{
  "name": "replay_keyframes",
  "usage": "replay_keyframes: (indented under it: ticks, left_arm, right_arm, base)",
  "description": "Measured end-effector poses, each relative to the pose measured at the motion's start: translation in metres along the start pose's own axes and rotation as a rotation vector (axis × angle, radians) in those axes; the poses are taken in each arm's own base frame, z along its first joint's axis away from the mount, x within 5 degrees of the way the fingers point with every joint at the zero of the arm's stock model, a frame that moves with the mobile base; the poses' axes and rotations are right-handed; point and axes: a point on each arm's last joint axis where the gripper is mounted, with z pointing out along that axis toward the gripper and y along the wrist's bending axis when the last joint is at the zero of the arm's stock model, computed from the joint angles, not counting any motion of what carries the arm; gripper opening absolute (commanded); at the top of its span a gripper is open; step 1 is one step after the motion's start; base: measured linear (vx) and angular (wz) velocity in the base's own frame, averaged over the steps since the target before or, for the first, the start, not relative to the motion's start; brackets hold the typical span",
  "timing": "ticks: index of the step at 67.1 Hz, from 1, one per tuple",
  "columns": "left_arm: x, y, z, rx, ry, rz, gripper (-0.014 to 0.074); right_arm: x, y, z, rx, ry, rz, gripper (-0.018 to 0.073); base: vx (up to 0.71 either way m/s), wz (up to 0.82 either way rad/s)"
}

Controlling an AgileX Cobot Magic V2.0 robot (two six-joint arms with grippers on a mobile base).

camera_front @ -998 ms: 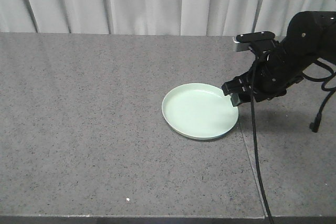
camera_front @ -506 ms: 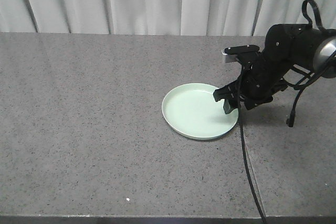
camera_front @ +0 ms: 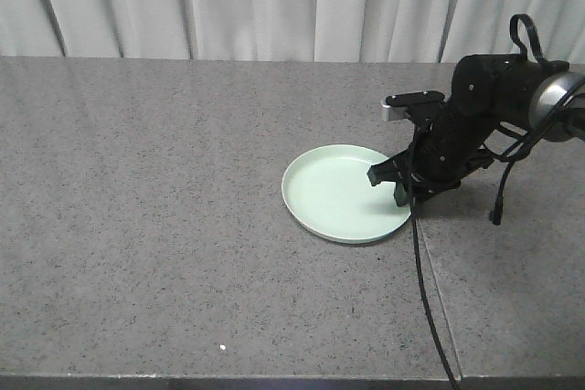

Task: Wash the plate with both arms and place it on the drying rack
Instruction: 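Move the right gripper down to the rim of the pale green plate, then close the right gripper on the plate rim and lift it up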

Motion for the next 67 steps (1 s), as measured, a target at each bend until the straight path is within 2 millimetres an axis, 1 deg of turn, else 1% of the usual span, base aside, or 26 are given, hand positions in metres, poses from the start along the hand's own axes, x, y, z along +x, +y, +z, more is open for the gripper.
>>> replay_keyframes:
  ticks: [9,17,30,36,43,55,67]
  left_arm:
    - [0.0,0.0,0.0,0.0,0.0,0.0,-0.0006]
    - [0.0,0.0,0.0,0.0,0.0,0.0,-0.0006]
    - [0.0,0.0,0.0,0.0,0.0,0.0,-0.0006]
    - [0.0,0.0,0.0,0.0,0.0,0.0,-0.0006]
    - [0.0,0.0,0.0,0.0,0.0,0.0,-0.0006]
    - [0.0,0.0,0.0,0.0,0.0,0.0,-0.0006]
    - [0.0,0.0,0.0,0.0,0.0,0.0,-0.0006]
  right_arm:
    - [-0.001,0.0,0.0,-0.001,-0.006,0.001,0.0049]
    - [-0.002,0.0,-0.001,-0.004,-0.016,0.004,-0.0013]
    - [-0.003,0.002,-0.002,-0.015,-0.022,0.016,-0.0008]
    - [-0.003,0.003,-0.005,-0.027,-0.029,0.023,-0.0007]
    - [-0.003,0.005,-0.017,-0.039,-0.05,0.027,-0.0006]
    - [0.001,0.011,-0.049,-0.068,-0.089,0.023,-0.0004]
    - [0.009,0.018,-0.08,-0.109,-0.105,0.014,-0.0004]
  base:
    - [0.0,0.0]
    - [0.0,0.0]
    - [0.0,0.0]
    - [0.0,0.0]
    - [0.0,0.0]
    - [0.0,0.0]
    - [0.0,0.0]
